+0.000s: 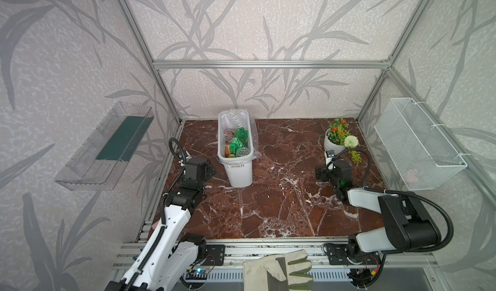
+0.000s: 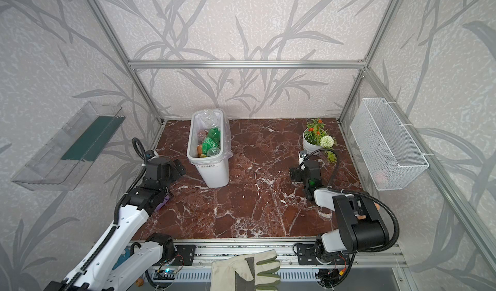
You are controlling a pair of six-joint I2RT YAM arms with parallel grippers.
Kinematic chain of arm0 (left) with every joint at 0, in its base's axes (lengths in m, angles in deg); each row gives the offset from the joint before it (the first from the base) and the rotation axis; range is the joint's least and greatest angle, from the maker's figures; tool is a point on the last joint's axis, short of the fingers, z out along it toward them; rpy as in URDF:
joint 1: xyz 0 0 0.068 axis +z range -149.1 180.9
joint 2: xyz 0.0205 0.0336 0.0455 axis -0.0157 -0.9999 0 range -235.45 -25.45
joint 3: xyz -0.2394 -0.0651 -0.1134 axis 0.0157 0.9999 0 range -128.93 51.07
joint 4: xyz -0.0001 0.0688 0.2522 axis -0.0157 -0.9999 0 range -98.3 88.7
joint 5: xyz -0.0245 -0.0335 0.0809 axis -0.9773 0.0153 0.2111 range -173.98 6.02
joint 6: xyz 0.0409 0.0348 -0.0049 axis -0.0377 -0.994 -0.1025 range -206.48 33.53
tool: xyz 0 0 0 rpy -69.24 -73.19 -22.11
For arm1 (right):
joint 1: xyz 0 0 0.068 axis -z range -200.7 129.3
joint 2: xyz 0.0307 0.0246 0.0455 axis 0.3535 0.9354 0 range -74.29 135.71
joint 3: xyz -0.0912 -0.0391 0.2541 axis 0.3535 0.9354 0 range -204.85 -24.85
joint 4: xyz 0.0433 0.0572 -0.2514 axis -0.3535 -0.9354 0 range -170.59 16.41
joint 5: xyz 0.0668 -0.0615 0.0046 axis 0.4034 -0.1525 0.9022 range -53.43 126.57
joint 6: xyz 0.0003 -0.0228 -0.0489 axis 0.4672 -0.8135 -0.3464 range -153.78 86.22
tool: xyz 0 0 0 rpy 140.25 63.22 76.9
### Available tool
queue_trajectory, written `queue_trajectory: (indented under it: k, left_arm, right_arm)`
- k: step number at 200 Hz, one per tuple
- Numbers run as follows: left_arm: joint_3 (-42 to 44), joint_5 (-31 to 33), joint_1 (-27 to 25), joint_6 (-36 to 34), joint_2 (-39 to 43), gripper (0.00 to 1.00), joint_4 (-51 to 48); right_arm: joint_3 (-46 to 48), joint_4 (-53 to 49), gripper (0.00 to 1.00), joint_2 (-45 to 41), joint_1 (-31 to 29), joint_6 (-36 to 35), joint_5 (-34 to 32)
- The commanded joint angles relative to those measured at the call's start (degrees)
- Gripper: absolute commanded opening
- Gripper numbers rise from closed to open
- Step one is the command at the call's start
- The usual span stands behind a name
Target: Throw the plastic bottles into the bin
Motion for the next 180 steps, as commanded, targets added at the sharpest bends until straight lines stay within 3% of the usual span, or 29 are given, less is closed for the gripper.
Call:
queue_trajectory:
  k: [1, 15, 31, 42, 65, 87, 97, 110, 140, 157, 170, 180]
  left_arm:
    - [0.0, 9.7, -0.6, -10.3, -1.0, 0.99, 8.4]
    - [4.6, 9.2, -0.5, -15.9, -0.9, 0.99, 18.7]
    - [11.3, 4.4, -0.4, -23.9, -3.0, 0.99, 32.7]
    - [14.2, 3.3, -0.3, -27.0, -6.8, 0.99, 40.2]
    - [15.0, 3.7, 0.8, -30.0, -19.1, 0.99, 48.1]
    - [17.0, 4.5, 3.5, -27.3, -29.0, 0.99, 61.2]
    - [14.8, 5.0, 3.9, -27.2, -30.4, 0.99, 58.6]
    - [13.9, 0.8, 5.7, -26.3, -31.9, 0.99, 58.8]
    - [19.2, -5.0, 9.1, -25.6, -40.0, 0.99, 77.7]
    - [16.8, -4.4, 9.2, -24.2, -37.3, 0.99, 67.9]
    - [17.7, -4.1, 9.2, -24.9, -38.7, 0.99, 72.6]
    - [17.0, -4.3, 9.2, -24.4, -37.6, 0.99, 69.2]
  right_arm:
    - [-0.2, 9.9, 0.99, 3.0, 1.7, 0.2, 2.7]
    - [1.5, 9.3, 0.99, 2.5, 3.0, 1.3, 3.7]
    - [5.1, 23.2, 0.99, 6.4, 3.2, 1.6, 3.7]
    - [4.6, 18.3, 0.99, 4.0, 3.2, 1.7, 3.6]
    - [4.1, 20.6, 0.99, 5.9, 3.2, 1.8, 3.5]
    - [3.9, 19.0, 0.99, 5.4, 3.2, 1.9, 3.3]
    - [4.1, 19.7, 0.99, 5.4, 3.1, 1.9, 3.2]
    - [4.1, 19.6, 0.99, 5.5, 3.1, 1.9, 3.3]
    - [4.0, 19.4, 0.99, 5.4, 3.2, 1.8, 3.4]
    - [4.0, 19.5, 0.99, 5.4, 3.1, 1.8, 3.4]
    - [4.1, 19.7, 0.99, 5.5, 3.1, 1.8, 3.4]
    - [4.0, 19.6, 0.99, 5.5, 3.2, 1.8, 3.4]
